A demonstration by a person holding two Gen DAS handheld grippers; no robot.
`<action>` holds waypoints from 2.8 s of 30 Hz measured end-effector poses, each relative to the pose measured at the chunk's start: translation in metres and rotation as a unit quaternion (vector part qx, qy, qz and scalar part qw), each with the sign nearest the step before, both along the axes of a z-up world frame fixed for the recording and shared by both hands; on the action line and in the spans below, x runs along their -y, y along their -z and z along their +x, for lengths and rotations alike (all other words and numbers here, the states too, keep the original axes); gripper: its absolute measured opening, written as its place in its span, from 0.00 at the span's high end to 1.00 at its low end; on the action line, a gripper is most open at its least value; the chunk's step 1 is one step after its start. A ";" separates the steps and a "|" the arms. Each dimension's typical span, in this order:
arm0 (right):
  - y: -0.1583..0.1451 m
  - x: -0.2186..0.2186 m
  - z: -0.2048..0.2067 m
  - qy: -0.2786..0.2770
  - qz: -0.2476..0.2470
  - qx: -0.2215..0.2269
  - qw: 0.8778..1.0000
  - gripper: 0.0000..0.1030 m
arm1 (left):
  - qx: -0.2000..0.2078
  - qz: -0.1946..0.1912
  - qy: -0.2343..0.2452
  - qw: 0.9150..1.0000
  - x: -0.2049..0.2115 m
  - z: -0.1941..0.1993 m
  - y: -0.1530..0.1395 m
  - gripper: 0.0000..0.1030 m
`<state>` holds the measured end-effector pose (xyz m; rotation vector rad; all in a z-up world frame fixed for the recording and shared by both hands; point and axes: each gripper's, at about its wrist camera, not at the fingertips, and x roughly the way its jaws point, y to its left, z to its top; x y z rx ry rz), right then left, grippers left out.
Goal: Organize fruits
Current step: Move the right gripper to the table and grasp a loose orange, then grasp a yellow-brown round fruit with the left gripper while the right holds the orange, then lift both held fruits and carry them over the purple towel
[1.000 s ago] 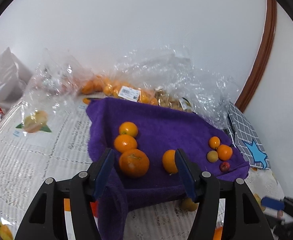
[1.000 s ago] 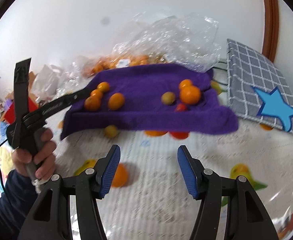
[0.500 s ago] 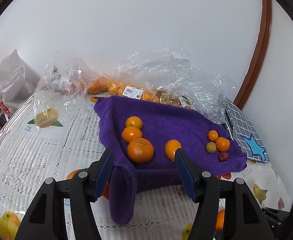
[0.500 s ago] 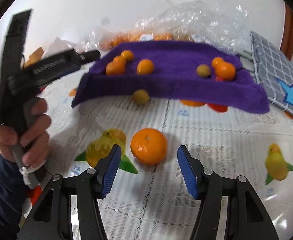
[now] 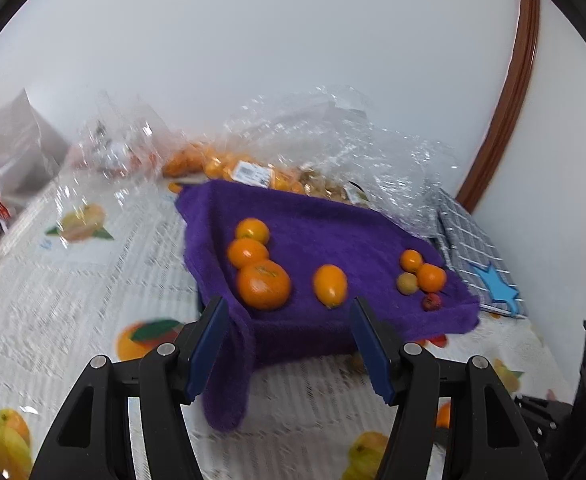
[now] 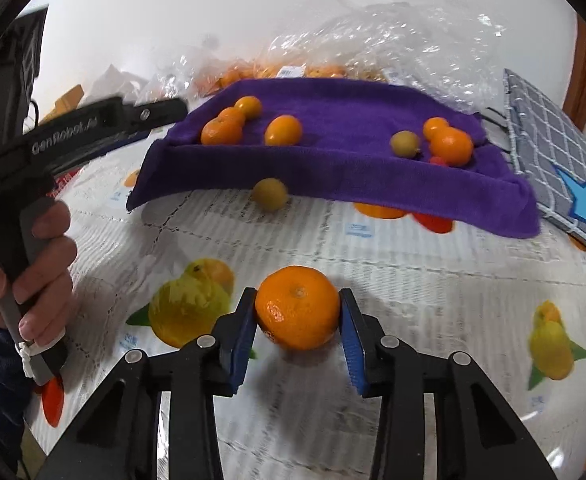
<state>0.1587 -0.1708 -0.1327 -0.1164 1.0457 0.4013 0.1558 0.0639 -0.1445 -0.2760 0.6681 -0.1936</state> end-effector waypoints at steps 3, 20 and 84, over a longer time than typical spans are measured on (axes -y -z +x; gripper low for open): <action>-0.008 0.017 -0.001 0.008 -0.007 0.016 1.000 0.61 | -0.001 -0.009 0.014 1.000 0.005 -0.007 0.001 0.41; -0.014 0.100 0.012 0.080 -0.008 0.033 0.996 0.61 | -0.073 0.039 0.073 0.994 0.067 -0.003 0.024 0.44; -0.078 0.107 0.082 0.107 0.033 0.066 0.992 0.61 | -0.017 0.036 -0.092 0.995 -0.022 -0.017 -0.073 0.75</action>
